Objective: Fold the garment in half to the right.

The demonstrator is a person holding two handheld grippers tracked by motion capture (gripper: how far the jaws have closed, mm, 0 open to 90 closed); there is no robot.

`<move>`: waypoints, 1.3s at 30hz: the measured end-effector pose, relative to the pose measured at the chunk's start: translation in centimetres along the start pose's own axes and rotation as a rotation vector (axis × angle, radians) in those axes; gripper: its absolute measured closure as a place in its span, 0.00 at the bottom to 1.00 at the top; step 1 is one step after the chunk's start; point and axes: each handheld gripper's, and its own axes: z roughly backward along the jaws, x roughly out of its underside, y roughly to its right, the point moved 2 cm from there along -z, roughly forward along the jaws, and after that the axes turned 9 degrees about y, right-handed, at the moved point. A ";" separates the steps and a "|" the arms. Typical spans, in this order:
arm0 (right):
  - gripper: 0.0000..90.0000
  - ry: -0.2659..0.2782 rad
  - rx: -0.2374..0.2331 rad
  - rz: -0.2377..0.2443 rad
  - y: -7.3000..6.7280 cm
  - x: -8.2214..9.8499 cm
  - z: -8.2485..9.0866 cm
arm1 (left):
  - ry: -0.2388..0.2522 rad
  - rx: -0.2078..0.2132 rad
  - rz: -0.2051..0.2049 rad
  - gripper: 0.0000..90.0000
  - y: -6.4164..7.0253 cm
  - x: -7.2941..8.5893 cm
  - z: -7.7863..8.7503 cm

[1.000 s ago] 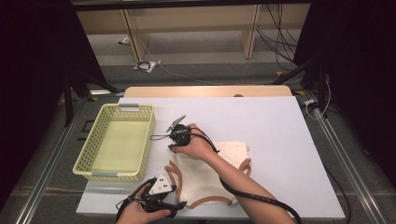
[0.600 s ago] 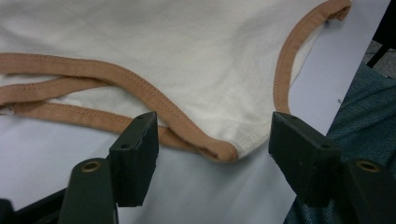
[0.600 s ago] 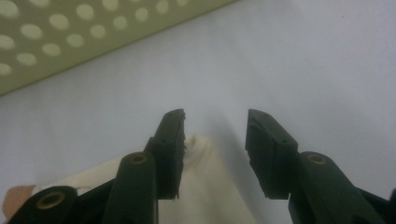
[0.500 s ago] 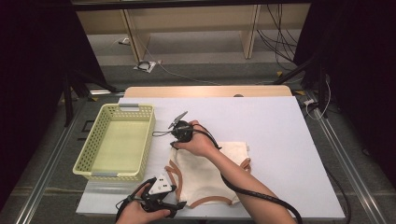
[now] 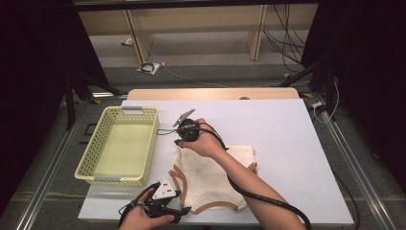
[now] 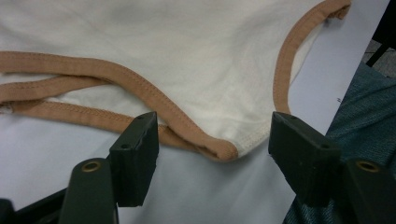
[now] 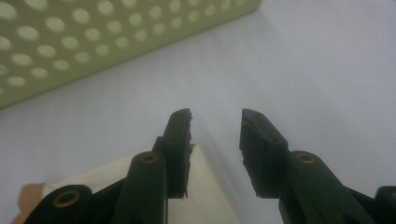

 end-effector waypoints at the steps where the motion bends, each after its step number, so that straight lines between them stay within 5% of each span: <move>1: 0.72 -0.014 0.007 -0.002 0.2 0.4 -0.1 | 0.000 -0.002 0.000 0.37 0.1 0.0 0.0; 12: 0.70 -0.067 -0.038 0.027 -1.0 1.5 -2.0 | -0.003 -0.002 0.004 0.37 -0.1 0.0 0.0; 24: 0.96 -0.079 -0.059 -0.003 -1.9 1.4 -2.3 | -0.034 -0.013 -0.002 0.37 0.2 0.1 0.0; 39: 0.97 -0.103 -0.075 -0.027 -1.7 1.2 -2.4 | -0.016 0.028 -0.138 0.27 1.1 -0.2 -1.6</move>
